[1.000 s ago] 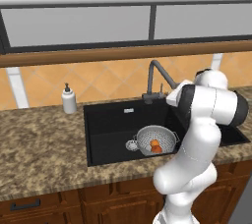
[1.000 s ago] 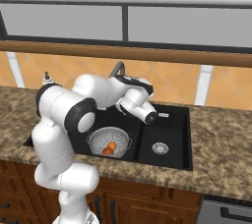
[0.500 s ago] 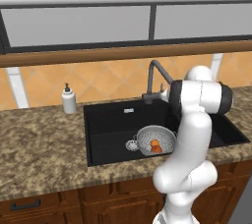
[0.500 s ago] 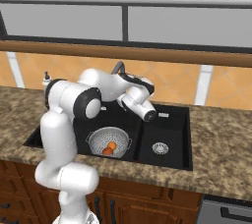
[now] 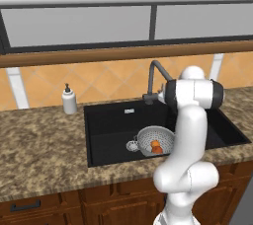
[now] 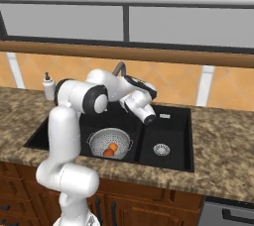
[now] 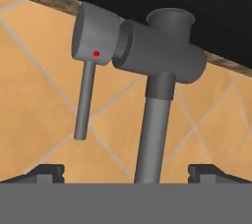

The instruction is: Put the colander in the sink, put the orange, tangerine in the colander, and turn on the sink faucet and pour water over the colander.

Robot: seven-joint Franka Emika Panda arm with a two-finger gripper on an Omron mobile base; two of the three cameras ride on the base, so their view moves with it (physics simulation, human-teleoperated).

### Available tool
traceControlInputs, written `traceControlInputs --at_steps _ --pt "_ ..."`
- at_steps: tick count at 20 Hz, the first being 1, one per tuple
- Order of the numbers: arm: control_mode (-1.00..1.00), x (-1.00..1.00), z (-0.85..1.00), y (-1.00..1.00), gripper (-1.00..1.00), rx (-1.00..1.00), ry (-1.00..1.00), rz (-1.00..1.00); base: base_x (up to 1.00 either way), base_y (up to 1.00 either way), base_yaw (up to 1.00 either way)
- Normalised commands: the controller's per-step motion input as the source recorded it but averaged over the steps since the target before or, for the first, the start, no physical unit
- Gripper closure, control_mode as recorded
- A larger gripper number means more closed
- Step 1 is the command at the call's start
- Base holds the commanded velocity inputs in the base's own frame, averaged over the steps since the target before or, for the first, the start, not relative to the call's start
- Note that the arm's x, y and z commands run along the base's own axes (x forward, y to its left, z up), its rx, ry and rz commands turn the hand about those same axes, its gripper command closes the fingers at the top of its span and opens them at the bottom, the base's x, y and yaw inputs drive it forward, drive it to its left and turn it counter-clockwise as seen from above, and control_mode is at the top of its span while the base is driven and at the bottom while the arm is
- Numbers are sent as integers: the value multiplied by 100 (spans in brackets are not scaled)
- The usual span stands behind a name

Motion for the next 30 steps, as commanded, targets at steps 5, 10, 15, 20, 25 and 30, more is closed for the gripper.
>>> traceControlInputs --at_steps 5,10,15,20,25,30 --pt "-100 38 -5 0 -100 6 -5 -5 0 0 0" --pt "-100 25 -30 -16 -100 6 -3 -4 0 0 0" --pt "-100 -25 -30 -29 -100 15 -11 9 0 0 0" --pt "-100 4 0 -2 -100 11 -8 8 0 0 0" --pt "-100 20 0 0 -100 8 -5 3 0 0 0" --pt "-100 28 0 0 -100 6 -3 0 0 0 0"
